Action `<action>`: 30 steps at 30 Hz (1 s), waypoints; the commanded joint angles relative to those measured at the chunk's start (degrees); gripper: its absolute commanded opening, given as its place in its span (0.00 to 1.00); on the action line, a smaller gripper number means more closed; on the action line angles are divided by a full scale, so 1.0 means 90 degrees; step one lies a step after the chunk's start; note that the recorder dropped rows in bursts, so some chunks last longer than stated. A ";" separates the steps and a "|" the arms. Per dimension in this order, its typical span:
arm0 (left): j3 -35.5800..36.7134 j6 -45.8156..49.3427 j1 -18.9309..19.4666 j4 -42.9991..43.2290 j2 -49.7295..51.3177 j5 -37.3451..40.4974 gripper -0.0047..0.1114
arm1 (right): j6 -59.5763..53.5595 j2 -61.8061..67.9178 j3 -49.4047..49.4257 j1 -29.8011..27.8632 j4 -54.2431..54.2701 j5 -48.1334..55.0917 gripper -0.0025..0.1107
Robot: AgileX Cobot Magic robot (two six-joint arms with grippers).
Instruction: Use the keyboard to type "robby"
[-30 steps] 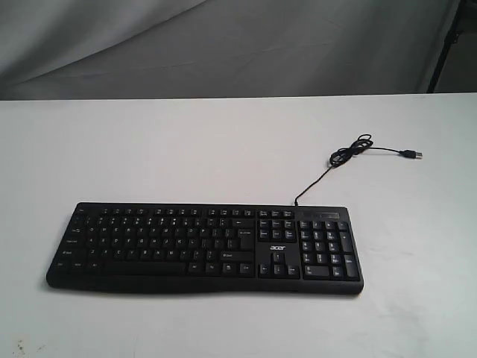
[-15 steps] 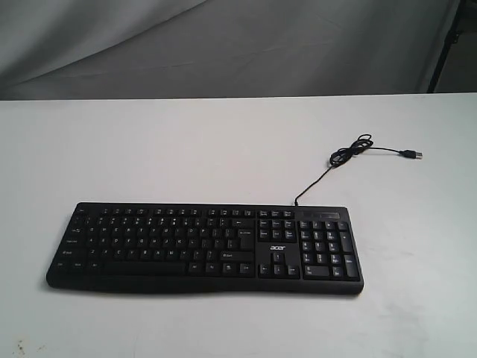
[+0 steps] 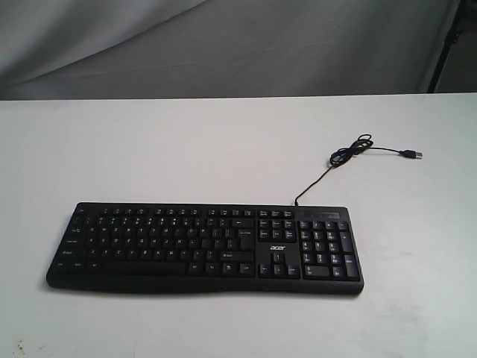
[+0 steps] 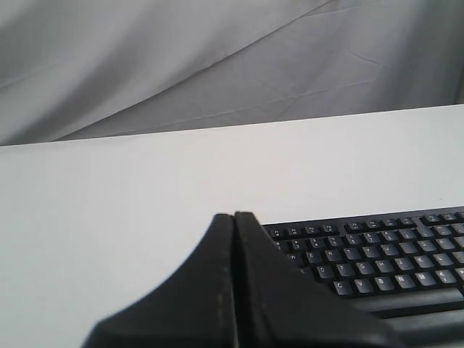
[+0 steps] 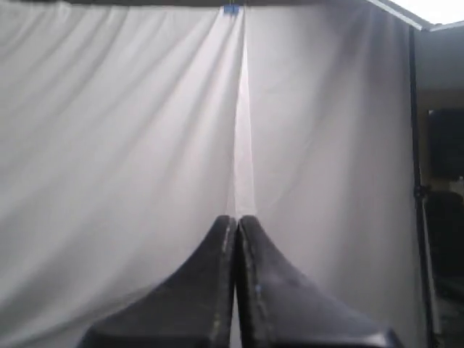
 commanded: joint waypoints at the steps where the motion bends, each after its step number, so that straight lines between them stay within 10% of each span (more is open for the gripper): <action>1: 0.0027 -0.0018 -0.0041 0.0030 -0.0022 -0.0034 0.04 | 0.2665 -0.0028 0.0022 -0.0028 -0.0075 -0.1302 0.02; 14: 0.0027 -0.0018 -0.0041 0.0030 -0.0022 -0.0034 0.04 | 0.4641 -0.0028 0.0022 -0.0028 -0.0631 -0.1673 0.02; 23: 0.0027 -0.0018 -0.0041 0.0030 -0.0022 -0.0034 0.04 | 0.9469 0.1865 -0.2096 -0.0028 -0.7218 -0.1149 0.02; 30: 0.0027 -0.0018 -0.0041 0.0030 -0.0022 -0.0034 0.04 | 1.1898 0.4869 -0.4377 -0.0028 -1.0627 -0.2798 0.02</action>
